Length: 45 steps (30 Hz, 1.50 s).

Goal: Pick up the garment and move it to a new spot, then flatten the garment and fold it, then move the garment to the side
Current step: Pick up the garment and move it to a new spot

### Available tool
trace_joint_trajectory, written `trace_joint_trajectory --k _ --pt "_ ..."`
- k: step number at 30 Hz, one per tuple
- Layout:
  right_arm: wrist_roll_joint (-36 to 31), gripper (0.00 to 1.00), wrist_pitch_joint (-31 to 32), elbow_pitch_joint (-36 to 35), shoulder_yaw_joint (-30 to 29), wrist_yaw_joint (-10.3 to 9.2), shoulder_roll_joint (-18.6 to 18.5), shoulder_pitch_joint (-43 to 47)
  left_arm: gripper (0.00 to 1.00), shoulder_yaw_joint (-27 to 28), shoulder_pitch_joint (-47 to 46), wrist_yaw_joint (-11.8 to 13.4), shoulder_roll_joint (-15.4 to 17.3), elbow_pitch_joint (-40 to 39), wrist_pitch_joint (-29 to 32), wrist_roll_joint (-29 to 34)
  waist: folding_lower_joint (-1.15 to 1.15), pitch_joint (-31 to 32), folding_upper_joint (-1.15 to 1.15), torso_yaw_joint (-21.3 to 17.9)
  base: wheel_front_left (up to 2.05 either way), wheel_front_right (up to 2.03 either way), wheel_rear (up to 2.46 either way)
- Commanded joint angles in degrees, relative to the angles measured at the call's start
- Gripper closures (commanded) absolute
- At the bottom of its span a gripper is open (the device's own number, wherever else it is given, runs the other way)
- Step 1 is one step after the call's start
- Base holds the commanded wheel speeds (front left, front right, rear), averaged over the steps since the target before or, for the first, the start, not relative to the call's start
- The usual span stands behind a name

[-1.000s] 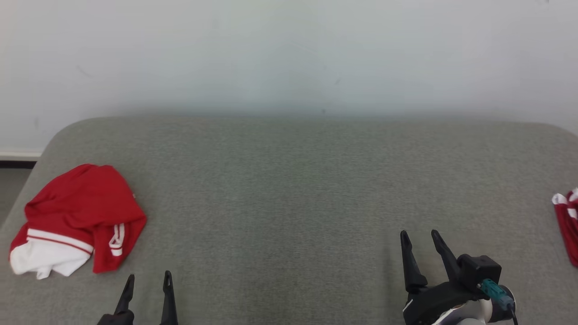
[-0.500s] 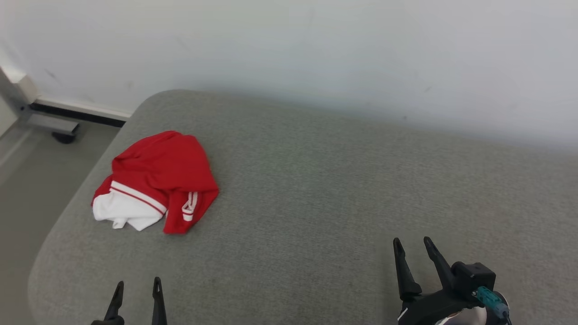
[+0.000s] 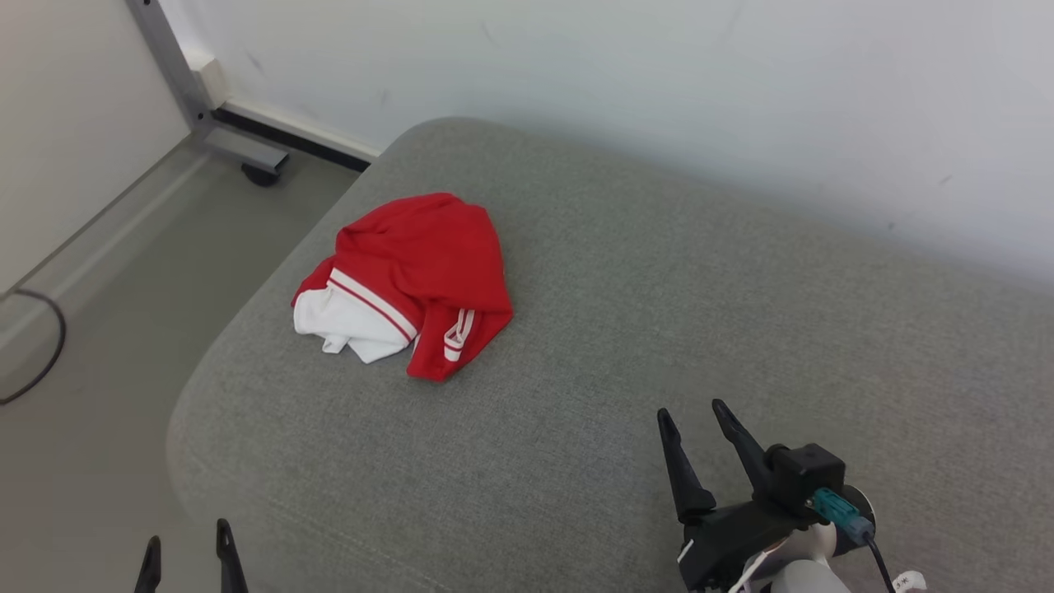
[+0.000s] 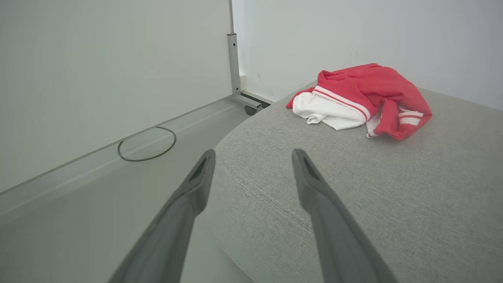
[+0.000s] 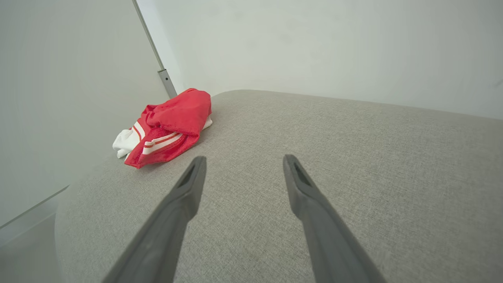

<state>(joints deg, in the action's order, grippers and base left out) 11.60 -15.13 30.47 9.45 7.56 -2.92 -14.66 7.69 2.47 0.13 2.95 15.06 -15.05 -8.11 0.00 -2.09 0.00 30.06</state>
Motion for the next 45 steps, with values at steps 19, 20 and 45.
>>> trace_joint_trajectory --k 19,20,45 --pt "-4.2 0.00 0.0 -2.9 -3.8 -0.13 -0.3 1.3 0.00 1.3 -11.6 -7.1 2.9 11.8 -0.2 -4.4 0.00 -5.4 0.00 -2.3 0.00 0.00 0.00" --pt "-4.5 0.00 0.0 -3.3 -3.5 -0.14 -0.7 0.9 0.00 1.3 -13.4 -7.3 3.9 12.6 -0.2 -4.5 0.00 -6.4 0.00 -3.4 0.00 0.00 0.00" --pt "-3.2 0.00 0.0 -14.9 -3.0 -0.14 -8.1 -6.7 0.00 -17.2 -44.8 -7.4 22.7 34.3 5.4 -31.5 0.00 -23.9 0.00 -24.6 0.00 0.00 0.00"
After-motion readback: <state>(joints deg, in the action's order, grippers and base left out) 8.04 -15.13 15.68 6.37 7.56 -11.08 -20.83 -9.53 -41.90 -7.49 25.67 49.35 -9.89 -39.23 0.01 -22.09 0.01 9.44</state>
